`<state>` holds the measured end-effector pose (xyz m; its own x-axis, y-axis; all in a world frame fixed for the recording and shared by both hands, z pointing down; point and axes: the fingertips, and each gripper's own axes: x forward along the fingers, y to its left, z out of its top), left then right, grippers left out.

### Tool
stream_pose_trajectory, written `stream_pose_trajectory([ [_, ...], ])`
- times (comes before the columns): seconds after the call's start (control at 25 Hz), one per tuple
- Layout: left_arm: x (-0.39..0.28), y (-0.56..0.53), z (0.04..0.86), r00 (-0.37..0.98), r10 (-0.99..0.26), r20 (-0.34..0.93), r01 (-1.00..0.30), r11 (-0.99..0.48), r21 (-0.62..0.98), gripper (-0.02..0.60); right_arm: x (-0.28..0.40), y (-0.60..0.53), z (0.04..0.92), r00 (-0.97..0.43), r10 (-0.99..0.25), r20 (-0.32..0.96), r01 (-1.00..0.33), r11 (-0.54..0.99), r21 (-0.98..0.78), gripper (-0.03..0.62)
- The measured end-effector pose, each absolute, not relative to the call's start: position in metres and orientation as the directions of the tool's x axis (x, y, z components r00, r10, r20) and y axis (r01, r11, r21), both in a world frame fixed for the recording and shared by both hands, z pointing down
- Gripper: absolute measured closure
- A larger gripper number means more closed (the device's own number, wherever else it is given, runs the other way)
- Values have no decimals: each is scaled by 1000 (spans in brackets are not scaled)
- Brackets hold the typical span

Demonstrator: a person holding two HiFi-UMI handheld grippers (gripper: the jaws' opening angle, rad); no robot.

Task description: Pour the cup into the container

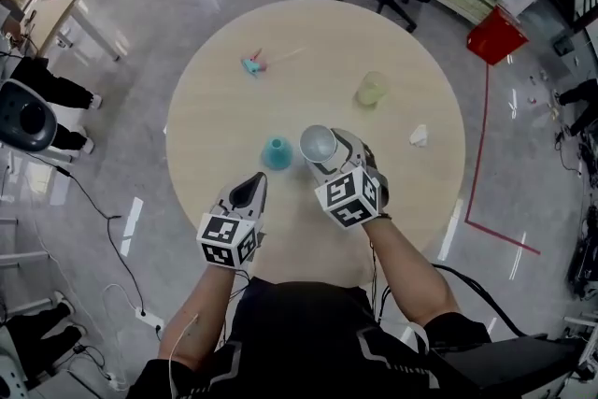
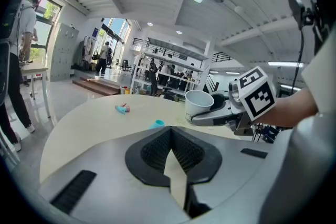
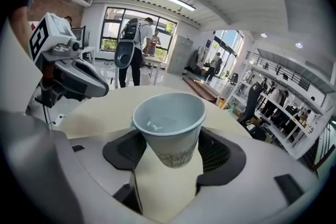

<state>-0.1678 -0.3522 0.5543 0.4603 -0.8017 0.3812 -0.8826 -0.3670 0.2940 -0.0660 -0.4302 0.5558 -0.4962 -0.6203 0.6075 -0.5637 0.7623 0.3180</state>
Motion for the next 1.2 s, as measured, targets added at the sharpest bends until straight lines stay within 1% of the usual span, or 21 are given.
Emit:
stream_pose_trajectory([
  [0.16, -152, -351, 546, 480, -794, 373, -874, -398, 278, 591, -42, -424, 559, -488, -631, 603, -608, 742, 284, 286],
  [0.4, -138, -353, 538, 477, -802, 359, -876, -398, 273, 591, -6, -416, 568, -495, -624, 604, -660, 722, 205, 287],
  [0.6, -116, -347, 534, 507, -785, 356, -860, -435, 267, 591, 16, -405, 573, -502, -626, 597, -683, 710, 170, 287],
  [0.84, -94, -334, 541, 529, -749, 399, -848, -468, 248, 591, 38, -395, 600, -506, -621, 598, -730, 678, 87, 287],
  [1.04, -91, -323, 554, 526, -719, 454, -850, -462, 253, 591, 44, -384, 626, -496, -623, 605, -714, 689, 124, 287],
  [1.2, -89, -319, 574, 512, -699, 500, -857, -458, 238, 591, 49, -380, 652, -508, -603, 615, -716, 693, 88, 287],
])
